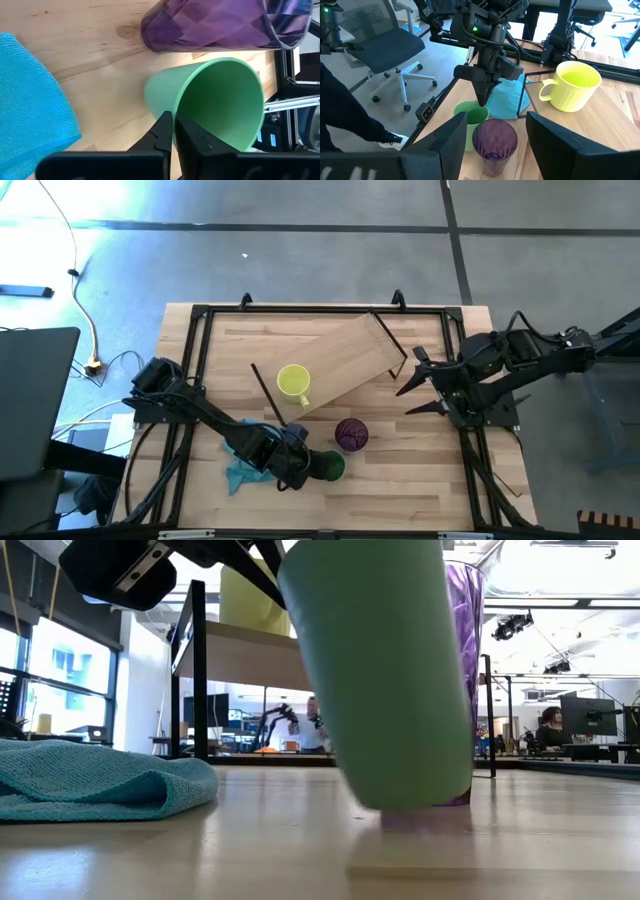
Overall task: Stack small to large cups/mugs on shelf
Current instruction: Put the green cup on the shelf
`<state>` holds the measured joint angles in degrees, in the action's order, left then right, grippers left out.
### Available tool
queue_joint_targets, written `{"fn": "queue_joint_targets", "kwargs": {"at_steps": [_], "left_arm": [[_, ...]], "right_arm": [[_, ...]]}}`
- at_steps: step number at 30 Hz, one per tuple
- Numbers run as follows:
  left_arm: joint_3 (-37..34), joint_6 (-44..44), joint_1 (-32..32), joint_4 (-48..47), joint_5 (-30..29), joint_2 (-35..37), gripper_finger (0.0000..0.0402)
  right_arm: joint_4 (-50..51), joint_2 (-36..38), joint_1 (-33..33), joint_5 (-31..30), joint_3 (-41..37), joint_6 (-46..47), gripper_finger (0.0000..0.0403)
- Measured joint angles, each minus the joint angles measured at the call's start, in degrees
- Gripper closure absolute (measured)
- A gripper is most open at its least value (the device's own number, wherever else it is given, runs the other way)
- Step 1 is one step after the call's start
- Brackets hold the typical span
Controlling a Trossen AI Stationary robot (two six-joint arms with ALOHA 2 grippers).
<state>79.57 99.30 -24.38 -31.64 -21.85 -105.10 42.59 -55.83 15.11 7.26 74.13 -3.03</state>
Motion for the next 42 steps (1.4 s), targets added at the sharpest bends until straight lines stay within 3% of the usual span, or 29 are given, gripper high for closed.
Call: {"fn": "queue_joint_targets", "kwargs": {"at_steps": [11, 29, 42], "left_arm": [[1.75, -2.43, -1.20, -2.33, 1.70, 0.00, 0.0401], [29.56, -12.07, -1.43, -37.12, -0.62, 0.04, 0.0402], [42.32, -25.30, 4.07, -40.02, -2.84, 0.07, 0.0401]], "right_arm": [[0.02, 0.00, -0.02, 0.00, 0.00, 0.02, 0.0206], [-0.39, 0.00, -0.11, -0.05, 0.00, -1.03, 0.0206], [-0.02, -0.01, -0.11, -0.03, 0.00, -1.43, 0.0206]]}}
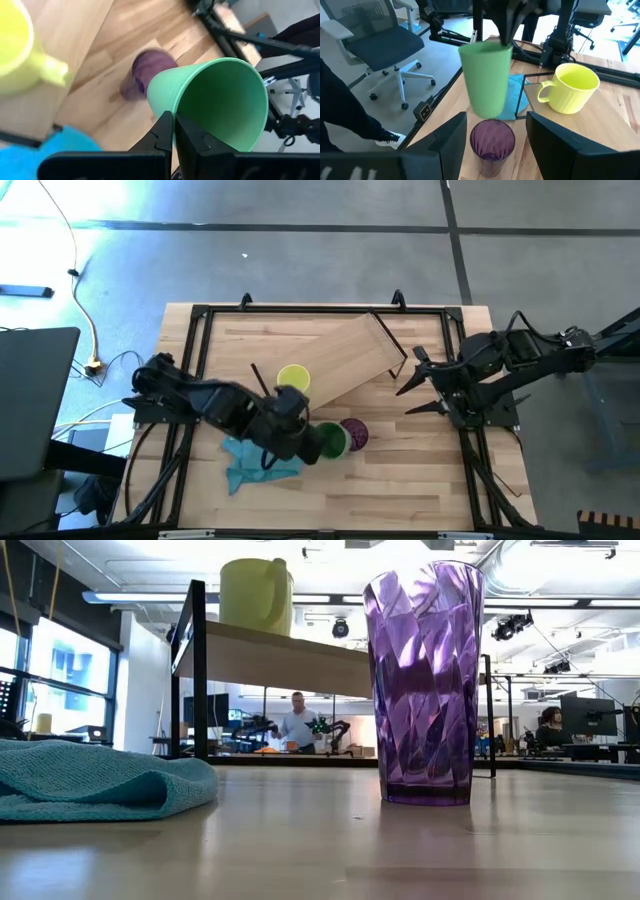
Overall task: Stack small to large cups/mugs on shelf
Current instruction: Put the green cup on the shelf
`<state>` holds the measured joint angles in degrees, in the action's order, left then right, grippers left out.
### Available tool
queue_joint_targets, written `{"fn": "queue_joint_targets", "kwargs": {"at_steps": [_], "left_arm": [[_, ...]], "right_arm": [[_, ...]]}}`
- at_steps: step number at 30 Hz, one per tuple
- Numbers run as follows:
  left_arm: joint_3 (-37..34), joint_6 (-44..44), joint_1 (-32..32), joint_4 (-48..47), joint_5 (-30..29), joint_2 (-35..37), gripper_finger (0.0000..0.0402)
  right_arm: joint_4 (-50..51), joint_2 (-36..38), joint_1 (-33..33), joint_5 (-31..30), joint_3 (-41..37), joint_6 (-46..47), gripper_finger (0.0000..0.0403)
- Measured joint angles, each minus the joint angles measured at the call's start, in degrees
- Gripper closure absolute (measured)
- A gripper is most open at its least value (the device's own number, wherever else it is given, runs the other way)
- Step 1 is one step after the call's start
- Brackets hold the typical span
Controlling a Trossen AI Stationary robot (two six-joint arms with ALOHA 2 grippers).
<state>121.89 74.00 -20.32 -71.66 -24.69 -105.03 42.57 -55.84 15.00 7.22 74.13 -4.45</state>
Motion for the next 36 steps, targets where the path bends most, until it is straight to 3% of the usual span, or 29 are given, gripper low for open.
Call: {"fn": "queue_joint_targets", "kwargs": {"at_steps": [14, 36], "left_arm": [[8.57, -16.00, 10.63, -0.58, 1.69, 0.00, 0.0401], [11.71, -29.42, 30.08, -6.56, 15.08, -0.02, 0.0401]], "right_arm": [[2.14, -0.02, 0.00, 0.01, 0.00, 2.96, 0.0206], [5.77, -0.02, 0.00, -0.02, 0.00, 8.53, 0.0206]]}}
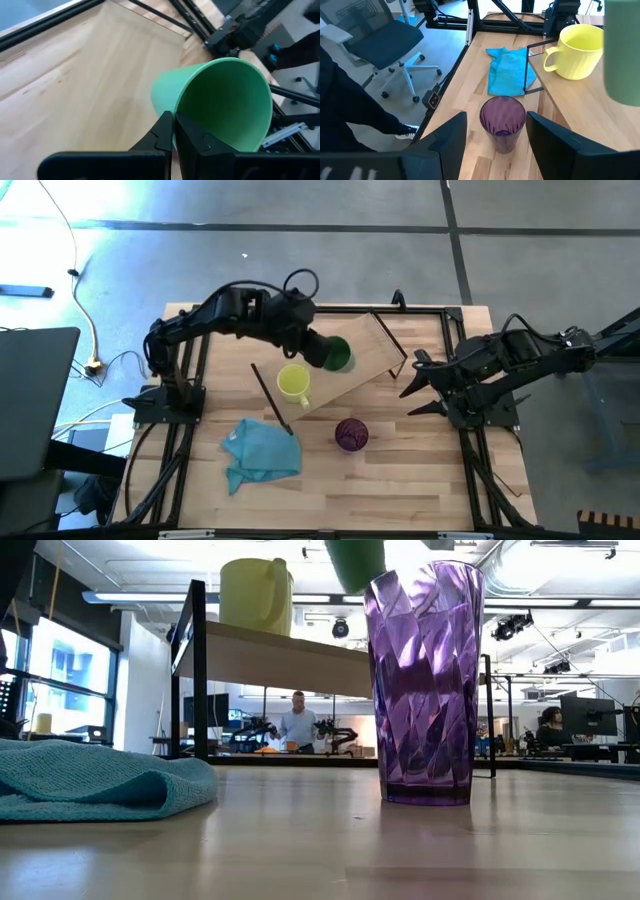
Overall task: Stack small to large cups/mugs on shelf
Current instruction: Put the green cup on the shelf
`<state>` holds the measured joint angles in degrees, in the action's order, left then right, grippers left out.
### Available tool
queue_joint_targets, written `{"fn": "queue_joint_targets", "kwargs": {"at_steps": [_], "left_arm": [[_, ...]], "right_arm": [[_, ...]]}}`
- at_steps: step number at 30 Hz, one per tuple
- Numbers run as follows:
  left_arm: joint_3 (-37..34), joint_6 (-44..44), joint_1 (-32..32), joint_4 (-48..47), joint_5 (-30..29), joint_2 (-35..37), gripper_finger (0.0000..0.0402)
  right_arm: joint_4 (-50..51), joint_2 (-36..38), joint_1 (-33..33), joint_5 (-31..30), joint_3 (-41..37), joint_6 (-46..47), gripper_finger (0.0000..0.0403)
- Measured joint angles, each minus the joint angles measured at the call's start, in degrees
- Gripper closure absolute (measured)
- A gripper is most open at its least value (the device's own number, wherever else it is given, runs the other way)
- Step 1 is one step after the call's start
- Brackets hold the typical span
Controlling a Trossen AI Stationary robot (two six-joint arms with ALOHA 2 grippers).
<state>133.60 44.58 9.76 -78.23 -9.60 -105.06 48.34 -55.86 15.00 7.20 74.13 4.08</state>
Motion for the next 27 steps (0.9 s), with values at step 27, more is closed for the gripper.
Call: {"fn": "queue_joint_targets", "kwargs": {"at_steps": [27], "left_arm": [[-0.07, -5.06, 6.40, -2.94, 6.65, -3.99, 0.0401]], "right_arm": [[-0.11, -0.02, 0.00, -2.60, 0.00, -1.53, 0.0206]]}}
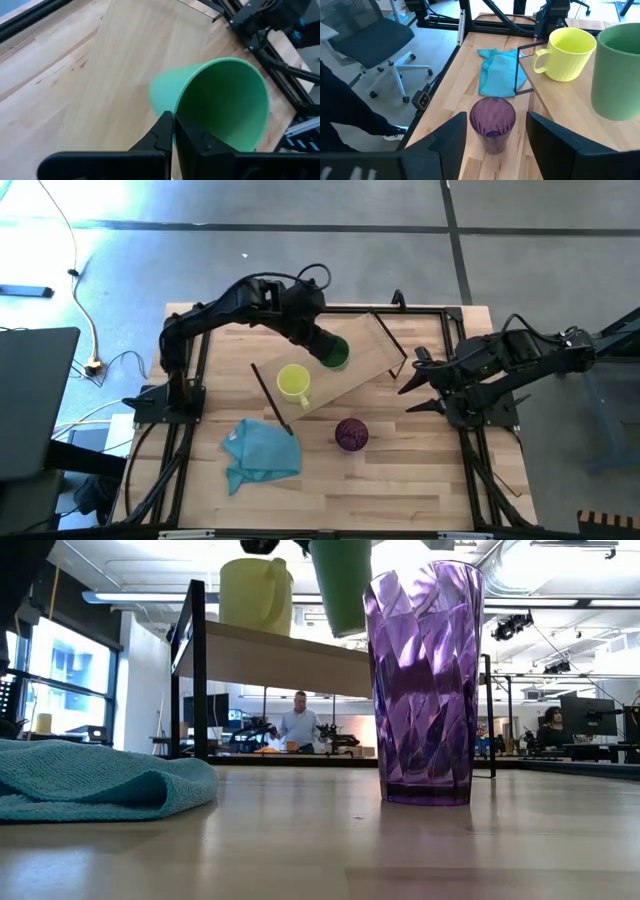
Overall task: Stack small to large cups/mugs on shelf
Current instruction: Put the green cup on the shelf
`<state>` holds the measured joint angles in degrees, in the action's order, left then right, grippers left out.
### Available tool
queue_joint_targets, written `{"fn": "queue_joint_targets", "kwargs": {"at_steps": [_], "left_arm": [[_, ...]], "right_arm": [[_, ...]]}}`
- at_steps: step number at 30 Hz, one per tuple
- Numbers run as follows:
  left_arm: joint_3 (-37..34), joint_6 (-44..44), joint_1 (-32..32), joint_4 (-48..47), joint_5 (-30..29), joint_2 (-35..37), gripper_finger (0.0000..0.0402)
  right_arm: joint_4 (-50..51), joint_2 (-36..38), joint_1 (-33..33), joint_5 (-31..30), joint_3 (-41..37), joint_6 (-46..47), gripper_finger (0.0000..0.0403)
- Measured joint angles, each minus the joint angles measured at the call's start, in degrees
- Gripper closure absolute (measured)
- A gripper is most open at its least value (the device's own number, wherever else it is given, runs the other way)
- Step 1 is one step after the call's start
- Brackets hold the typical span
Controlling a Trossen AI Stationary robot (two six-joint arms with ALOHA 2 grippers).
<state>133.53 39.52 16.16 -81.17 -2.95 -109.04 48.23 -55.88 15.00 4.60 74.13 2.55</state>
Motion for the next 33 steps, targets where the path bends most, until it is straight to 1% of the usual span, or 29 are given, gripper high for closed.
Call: {"fn": "queue_joint_targets", "kwargs": {"at_steps": [14, 21, 33], "left_arm": [[0.04, -1.25, 2.67, -4.14, 2.01, -1.32, 0.0401], [0.01, -2.17, 3.42, -4.82, 5.33, -2.75, 0.0402], [0.00, -3.08, 3.72, -4.76, 5.63, -3.46, 0.0401]], "right_arm": [[0.02, 0.00, 0.02, 0.02, 0.02, -0.14, 0.0206], [0.02, 0.00, 0.02, -0.01, 0.01, -0.98, 0.0206], [0.02, 0.00, 0.02, -0.33, 0.02, -1.01, 0.0206]]}}
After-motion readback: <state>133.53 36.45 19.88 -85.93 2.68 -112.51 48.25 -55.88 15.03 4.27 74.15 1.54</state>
